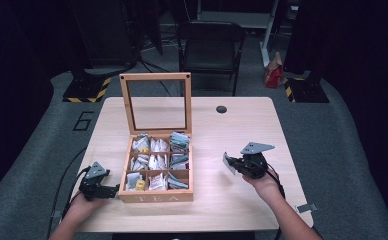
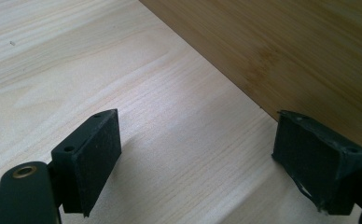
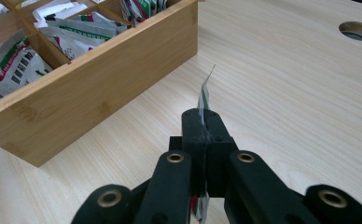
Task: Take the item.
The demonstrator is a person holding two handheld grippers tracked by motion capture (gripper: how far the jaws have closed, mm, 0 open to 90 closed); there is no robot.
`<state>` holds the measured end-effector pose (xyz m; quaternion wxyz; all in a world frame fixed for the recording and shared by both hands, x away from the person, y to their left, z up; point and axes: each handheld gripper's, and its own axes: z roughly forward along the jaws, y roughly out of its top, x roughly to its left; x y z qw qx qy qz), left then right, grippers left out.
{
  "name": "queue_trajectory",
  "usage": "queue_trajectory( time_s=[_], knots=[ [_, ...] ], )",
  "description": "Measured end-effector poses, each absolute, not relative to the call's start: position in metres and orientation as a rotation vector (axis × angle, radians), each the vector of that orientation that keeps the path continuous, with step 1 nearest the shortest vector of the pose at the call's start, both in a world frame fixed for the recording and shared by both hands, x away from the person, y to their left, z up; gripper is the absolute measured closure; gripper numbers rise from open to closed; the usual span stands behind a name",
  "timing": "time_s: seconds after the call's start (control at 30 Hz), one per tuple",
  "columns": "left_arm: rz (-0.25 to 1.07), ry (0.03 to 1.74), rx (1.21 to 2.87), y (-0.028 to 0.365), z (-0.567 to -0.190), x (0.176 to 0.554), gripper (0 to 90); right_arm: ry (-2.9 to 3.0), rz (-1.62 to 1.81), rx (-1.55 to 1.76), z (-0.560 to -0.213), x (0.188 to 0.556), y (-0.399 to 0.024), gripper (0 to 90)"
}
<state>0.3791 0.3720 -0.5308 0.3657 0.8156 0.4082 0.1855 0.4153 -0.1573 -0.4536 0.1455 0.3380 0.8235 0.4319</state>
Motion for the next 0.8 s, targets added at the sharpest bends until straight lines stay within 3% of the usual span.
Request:
queue_trajectory(
  time_s=[0.8],
  knots=[
    [0.477, 1.049, 2.097, 0.372, -0.531, 0.379, 14.7, 2.375, 1.188, 1.007, -0.478, 0.415, -0.158, 89.6]
  ],
)
